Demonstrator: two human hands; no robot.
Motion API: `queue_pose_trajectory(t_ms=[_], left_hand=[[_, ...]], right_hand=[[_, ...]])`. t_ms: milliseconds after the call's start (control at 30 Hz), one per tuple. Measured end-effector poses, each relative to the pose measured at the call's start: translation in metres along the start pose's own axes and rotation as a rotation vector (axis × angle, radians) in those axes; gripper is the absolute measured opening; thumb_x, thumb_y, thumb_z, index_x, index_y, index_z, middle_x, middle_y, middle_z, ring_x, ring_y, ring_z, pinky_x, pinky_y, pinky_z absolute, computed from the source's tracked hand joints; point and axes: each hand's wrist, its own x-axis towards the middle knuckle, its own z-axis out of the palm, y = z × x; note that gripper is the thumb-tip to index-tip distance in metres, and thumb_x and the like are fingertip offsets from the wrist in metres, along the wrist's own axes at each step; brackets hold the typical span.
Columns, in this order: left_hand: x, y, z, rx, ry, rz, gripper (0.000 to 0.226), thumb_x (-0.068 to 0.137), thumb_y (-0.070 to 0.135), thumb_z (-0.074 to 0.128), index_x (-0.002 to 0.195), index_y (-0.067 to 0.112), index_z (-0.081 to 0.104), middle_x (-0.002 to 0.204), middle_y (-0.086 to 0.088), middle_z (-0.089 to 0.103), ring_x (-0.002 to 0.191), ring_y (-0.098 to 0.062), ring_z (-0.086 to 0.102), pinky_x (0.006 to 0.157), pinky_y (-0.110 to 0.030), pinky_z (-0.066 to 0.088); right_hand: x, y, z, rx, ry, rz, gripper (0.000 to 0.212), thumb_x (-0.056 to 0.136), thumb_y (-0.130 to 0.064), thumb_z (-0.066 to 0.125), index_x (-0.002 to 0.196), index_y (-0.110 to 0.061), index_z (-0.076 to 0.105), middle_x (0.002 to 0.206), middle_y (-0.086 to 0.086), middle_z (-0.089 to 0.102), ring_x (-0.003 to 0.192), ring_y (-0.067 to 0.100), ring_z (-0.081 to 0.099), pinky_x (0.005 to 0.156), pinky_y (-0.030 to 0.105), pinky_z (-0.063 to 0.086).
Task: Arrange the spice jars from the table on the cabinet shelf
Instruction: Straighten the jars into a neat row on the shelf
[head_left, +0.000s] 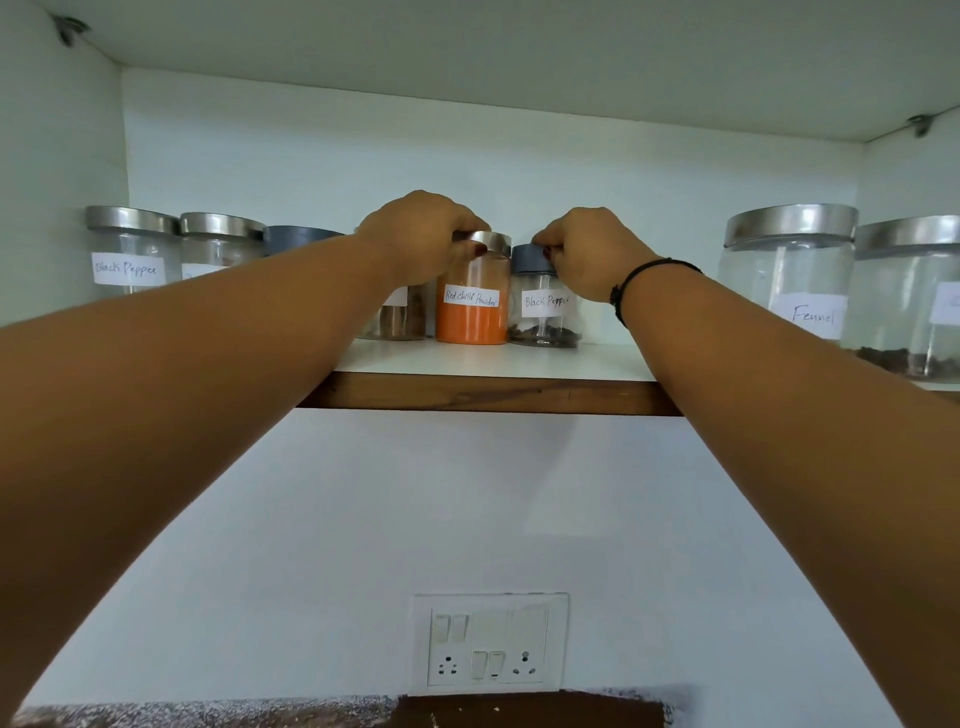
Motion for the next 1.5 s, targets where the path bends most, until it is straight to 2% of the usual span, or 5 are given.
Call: queue_pose_trajectory(t_ms=[233,800,1133,1367,1500], left_hand=[[0.001,-0.003,0.002,0.081,-0.002,-0.054,0.04,0.103,0.029,0.047,0.142,0.024,0.051,0.141,-0.007,0.056,0.127,-0.031,0.052,0.103,-0.043,0.043],[-0.001,-0.006,-0.001,0.098,0.031,-0.087,0.036,0.101,0.029,0.051,0.136,0.021,0.058,0.136,-0.006,0.06,0.123,-0.028,0.054,0.1,-0.043,0.045],[-0.006,-0.003,-0.009,-0.004,0.081,-0.093,0.047,0.094,0.041,0.061,0.139,0.026,0.055,0.144,-0.002,0.054,0.129,-0.024,0.05,0.102,-0.041,0.044],[-0.01,0.008,-0.014,-0.088,0.138,-0.069,0.04,0.097,0.037,0.056,0.135,0.024,0.058,0.14,-0.002,0.057,0.126,-0.024,0.053,0.101,-0.039,0.044],[-0.009,0.012,-0.015,-0.094,0.135,-0.046,0.041,0.099,0.039,0.053,0.136,0.023,0.057,0.139,-0.003,0.058,0.125,-0.024,0.053,0.1,-0.04,0.045]], right_hand=[[0.001,0.002,0.005,0.02,-0.018,0.007,0.032,0.085,0.008,0.049,0.11,-0.001,0.068,0.109,0.017,0.067,0.101,0.032,0.061,0.076,0.029,0.043],[-0.001,0.002,0.005,0.055,-0.038,0.007,0.03,0.088,0.006,0.048,0.11,-0.004,0.065,0.102,0.011,0.063,0.088,0.024,0.055,0.071,0.028,0.037],[-0.01,-0.003,0.002,-0.009,-0.034,0.006,0.013,0.09,0.0,0.045,0.091,-0.004,0.057,0.089,0.011,0.056,0.079,0.024,0.05,0.062,0.028,0.034],[-0.026,-0.012,-0.008,-0.031,0.015,0.063,0.02,0.097,-0.011,0.037,0.097,-0.003,0.055,0.095,0.014,0.058,0.089,0.032,0.057,0.07,0.035,0.044],[-0.04,-0.024,-0.021,-0.044,0.08,0.031,0.032,0.099,-0.012,0.035,0.12,-0.001,0.055,0.112,0.016,0.062,0.106,0.033,0.057,0.088,0.044,0.05]])
